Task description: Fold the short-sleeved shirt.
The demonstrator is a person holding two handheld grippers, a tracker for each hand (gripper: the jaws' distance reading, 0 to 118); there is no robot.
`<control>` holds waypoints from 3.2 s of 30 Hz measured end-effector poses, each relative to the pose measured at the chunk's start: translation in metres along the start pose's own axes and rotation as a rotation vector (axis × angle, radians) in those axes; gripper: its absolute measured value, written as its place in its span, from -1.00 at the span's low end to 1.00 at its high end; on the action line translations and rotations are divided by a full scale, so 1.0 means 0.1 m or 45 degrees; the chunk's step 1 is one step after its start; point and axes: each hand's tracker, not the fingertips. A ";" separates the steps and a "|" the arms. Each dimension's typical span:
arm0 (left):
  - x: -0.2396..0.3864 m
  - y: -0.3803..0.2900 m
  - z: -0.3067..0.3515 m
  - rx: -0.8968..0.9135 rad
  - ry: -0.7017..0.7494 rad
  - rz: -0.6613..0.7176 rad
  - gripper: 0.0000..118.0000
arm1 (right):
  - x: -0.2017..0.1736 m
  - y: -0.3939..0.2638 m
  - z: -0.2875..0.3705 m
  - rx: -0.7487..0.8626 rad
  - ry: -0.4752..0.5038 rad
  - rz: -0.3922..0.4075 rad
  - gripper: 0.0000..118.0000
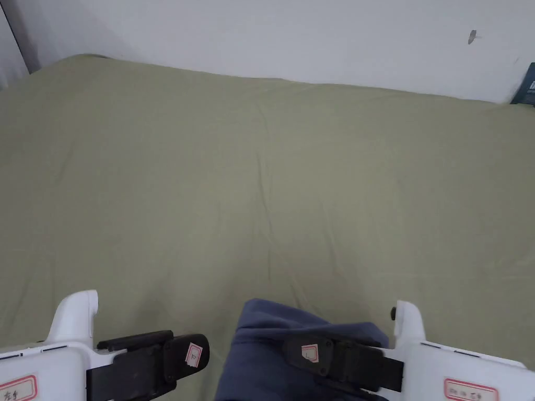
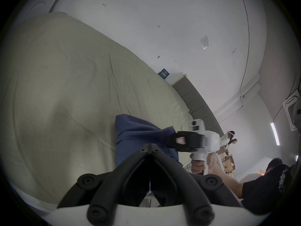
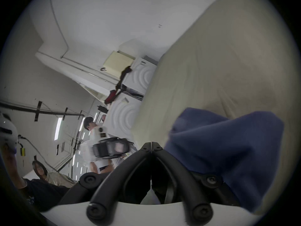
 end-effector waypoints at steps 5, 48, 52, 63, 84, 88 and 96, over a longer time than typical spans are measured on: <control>-0.04 -0.02 0.08 0.009 -0.038 0.017 -1.00 | 0.38 -0.12 0.02 -0.046 -0.125 -0.094 -1.00; -0.76 -0.05 -1.23 -0.269 -0.276 0.380 1.00 | 0.50 -0.25 0.44 0.036 -0.244 -0.058 -1.00; -0.71 -0.06 -1.39 -0.283 -0.322 0.406 1.00 | 0.51 -0.26 0.44 0.043 -0.240 -0.053 -1.00; -0.89 -0.19 -1.34 -0.325 -0.174 0.466 -0.60 | 0.45 -0.25 0.42 0.055 -0.275 -0.017 -1.00; -0.82 -0.17 -1.31 -0.269 -0.213 0.481 -0.60 | -1.03 -0.31 1.73 0.301 -0.859 0.692 -1.00; -0.74 -0.18 -1.29 -0.242 -0.179 0.425 -0.60 | -1.51 -0.50 1.98 0.435 -0.916 0.809 -1.00; -0.81 0.00 -1.10 -0.249 -0.121 0.349 -0.60 | -1.89 -0.70 1.97 0.458 -0.917 0.870 -1.00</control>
